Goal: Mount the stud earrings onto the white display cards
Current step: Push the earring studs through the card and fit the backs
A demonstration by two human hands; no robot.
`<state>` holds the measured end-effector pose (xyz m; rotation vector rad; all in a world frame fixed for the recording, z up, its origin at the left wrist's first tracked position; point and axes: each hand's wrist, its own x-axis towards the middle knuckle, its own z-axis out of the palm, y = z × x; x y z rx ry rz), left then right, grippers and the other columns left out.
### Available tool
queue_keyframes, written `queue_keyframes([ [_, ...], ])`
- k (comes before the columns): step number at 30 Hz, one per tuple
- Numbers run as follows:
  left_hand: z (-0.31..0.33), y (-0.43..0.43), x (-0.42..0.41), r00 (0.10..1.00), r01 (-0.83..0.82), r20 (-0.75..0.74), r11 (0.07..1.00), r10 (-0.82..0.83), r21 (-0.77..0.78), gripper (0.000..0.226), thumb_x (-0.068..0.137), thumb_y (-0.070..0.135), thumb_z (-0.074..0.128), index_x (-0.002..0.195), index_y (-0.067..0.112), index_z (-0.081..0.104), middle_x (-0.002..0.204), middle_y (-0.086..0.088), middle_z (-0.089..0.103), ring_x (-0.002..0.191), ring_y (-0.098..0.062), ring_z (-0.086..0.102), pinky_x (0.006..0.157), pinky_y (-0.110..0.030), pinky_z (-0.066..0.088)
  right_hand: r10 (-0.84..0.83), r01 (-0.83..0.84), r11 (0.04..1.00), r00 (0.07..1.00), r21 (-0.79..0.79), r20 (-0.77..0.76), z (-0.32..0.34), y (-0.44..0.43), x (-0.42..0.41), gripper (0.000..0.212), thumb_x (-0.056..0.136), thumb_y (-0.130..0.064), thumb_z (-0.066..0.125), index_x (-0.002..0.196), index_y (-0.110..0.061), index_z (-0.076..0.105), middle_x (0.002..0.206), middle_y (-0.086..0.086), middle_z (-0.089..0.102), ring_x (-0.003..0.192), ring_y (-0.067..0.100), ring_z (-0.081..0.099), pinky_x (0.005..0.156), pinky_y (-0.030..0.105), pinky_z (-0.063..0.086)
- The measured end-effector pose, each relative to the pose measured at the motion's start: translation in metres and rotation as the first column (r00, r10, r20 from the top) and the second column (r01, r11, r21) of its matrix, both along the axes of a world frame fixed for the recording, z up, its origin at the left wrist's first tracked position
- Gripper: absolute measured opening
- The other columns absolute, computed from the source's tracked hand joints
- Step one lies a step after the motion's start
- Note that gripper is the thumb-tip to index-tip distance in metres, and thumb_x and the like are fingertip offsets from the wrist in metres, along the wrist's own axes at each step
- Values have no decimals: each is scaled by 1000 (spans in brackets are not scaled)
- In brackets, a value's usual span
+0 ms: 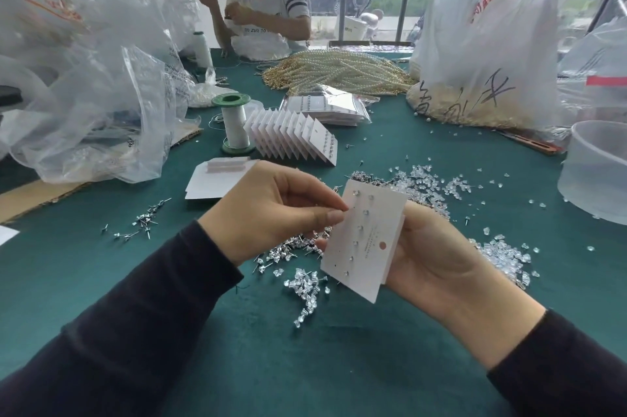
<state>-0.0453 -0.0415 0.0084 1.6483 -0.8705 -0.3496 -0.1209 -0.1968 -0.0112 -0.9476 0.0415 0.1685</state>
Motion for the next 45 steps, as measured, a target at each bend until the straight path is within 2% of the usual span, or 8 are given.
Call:
queue_keyframes([
  [5, 0, -1, -2, 1000, -4, 4, 1000, 4, -1, 17, 59, 17, 72, 75, 11, 74, 71, 0, 73, 58, -5, 64, 55, -15, 50, -42, 42, 999, 999, -9, -7, 3, 3, 0, 52, 65, -11, 60, 116, -2, 51, 98, 20, 53, 91, 33, 53, 87, 52, 51],
  [14, -2, -4, -3, 998, -60, 7, 998, 61, -32, 18, 59, 21, 73, 74, 10, 73, 60, 1, 70, 48, -5, 57, 47, -15, 45, -151, 160, 981, 985, -111, 83, 2, 5, -4, 8, 74, -7, 62, 80, -12, 61, 81, 13, 58, 74, 25, 56, 87, 53, 50],
  [18, -4, -5, -5, 995, -88, -48, 996, 87, -2, 22, 61, 33, 78, 66, 12, 72, 51, -1, 64, 47, -8, 57, 46, -17, 46, -235, 519, 661, 829, -542, 508, 1, 10, -7, 14, 89, -8, 57, 79, -15, 61, 75, 7, 61, 64, 8, 56, 60, 23, 50],
  [24, -3, -8, -7, 876, 34, -476, 995, -74, -93, 19, 72, 21, 66, 65, 4, 71, 62, -9, 68, 51, -15, 62, 46, -20, 50, 115, 843, 31, 530, -537, 840, -6, 9, -3, 4, 85, 1, 55, 86, 0, 59, 91, 7, 57, 81, 20, 55, 75, 23, 44],
  [32, -4, -2, 2, 748, 68, -657, 996, -92, -62, 22, 66, 22, 66, 74, 3, 73, 68, -10, 71, 54, -11, 66, 48, -16, 53, 97, 846, 128, 508, -517, 856, -4, 7, -2, 15, 89, 0, 50, 102, 6, 54, 96, 10, 60, 88, 21, 60, 81, 22, 49],
  [37, -3, 1, 9, 652, -40, -758, 998, -12, -50, 13, 64, 7, 65, 70, -3, 71, 68, -15, 70, 54, -17, 67, 46, -19, 54, 232, 961, 11, 266, -276, 935, 16, 0, -12, 13, 85, -8, 56, 91, 4, 59, 92, 4, 54, 88, 21, 54, 83, 25, 45],
  [42, -1, 2, 19, 536, -260, -832, 966, 147, 3, 11, 79, -3, 53, 87, -8, 57, 62, -20, 68, 50, -21, 67, 46, -21, 55, 387, 532, 55, 769, -845, 509, 10, -6, -13, 9, 82, -24, 67, 76, -17, 67, 74, -15, 53, 66, -1, 49, 63, 10, 36],
  [45, -3, 3, 21, 514, -280, -846, 960, 144, -7, 12, 86, -3, 47, 89, -10, 56, 65, -21, 69, 52, -22, 68, 47, -22, 55, 454, 386, -56, 831, -921, 321, -6, -3, -8, 7, 83, -22, 67, 86, -24, 72, 81, -20, 48, 72, -9, 45, 67, 5, 31],
])
